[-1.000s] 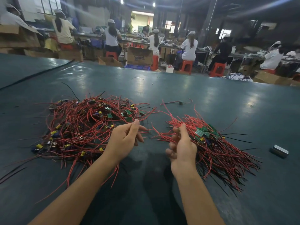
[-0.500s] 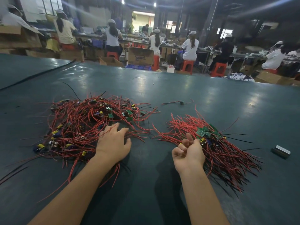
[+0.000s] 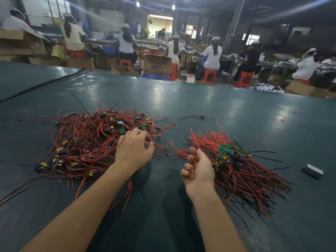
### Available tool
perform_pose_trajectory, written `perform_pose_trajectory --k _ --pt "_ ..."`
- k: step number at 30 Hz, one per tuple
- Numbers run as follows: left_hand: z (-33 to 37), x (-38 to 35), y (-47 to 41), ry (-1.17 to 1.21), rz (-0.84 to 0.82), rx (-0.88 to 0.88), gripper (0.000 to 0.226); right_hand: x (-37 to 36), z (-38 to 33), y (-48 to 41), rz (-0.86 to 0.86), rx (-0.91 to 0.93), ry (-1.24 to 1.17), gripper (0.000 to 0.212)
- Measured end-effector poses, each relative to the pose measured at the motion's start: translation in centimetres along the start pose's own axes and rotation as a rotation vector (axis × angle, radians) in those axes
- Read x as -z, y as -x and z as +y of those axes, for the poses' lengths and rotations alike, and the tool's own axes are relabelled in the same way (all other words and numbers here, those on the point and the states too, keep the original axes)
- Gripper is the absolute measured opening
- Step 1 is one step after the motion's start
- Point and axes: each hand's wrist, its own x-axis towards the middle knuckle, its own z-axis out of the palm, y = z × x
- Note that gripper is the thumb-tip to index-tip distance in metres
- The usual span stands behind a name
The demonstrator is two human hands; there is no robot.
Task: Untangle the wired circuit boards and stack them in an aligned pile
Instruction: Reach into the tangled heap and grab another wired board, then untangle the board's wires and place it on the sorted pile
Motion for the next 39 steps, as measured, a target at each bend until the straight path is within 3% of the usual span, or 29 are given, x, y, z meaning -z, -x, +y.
perform_pose_trajectory --k 4,9,14,24,29,33,35,39 --pt "0.0 -0.9 -1.4 -0.058 -0.186 0.031 0.036 -0.1 0.5 0.1 -0.014 0.03 0.099 0.022" --pt "-0.5 -1.6 -1.4 -0.092 -0.084 0.12 0.039 -0.3 0.6 0.3 -0.028 0.069 0.125 0.023" --pt "-0.9 -1.5 -1.6 -0.067 -0.127 0.156 0.031 -0.4 0.6 0.5 -0.022 0.079 0.151 0.024" --pt "0.8 0.8 1.0 0.452 0.272 -0.149 0.024 -0.5 1.1 0.6 -0.056 0.14 0.241 0.028" --pt "2.2 1.2 3.1 0.581 0.302 -0.265 0.029 -0.5 1.3 0.7 -0.185 0.316 0.432 0.012" --pt "2.7 1.6 4.1 0.526 0.254 -0.352 0.036 -0.8 2.0 1.5 -0.369 0.609 0.549 0.026" --pt "2.7 1.9 4.4 0.497 0.232 -0.359 0.036 -1.0 2.2 1.9 -0.426 0.623 0.513 0.032" --pt "2.6 2.0 4.6 0.42 0.224 -0.342 0.031 -0.9 2.2 1.9 -0.384 0.566 0.49 0.023"
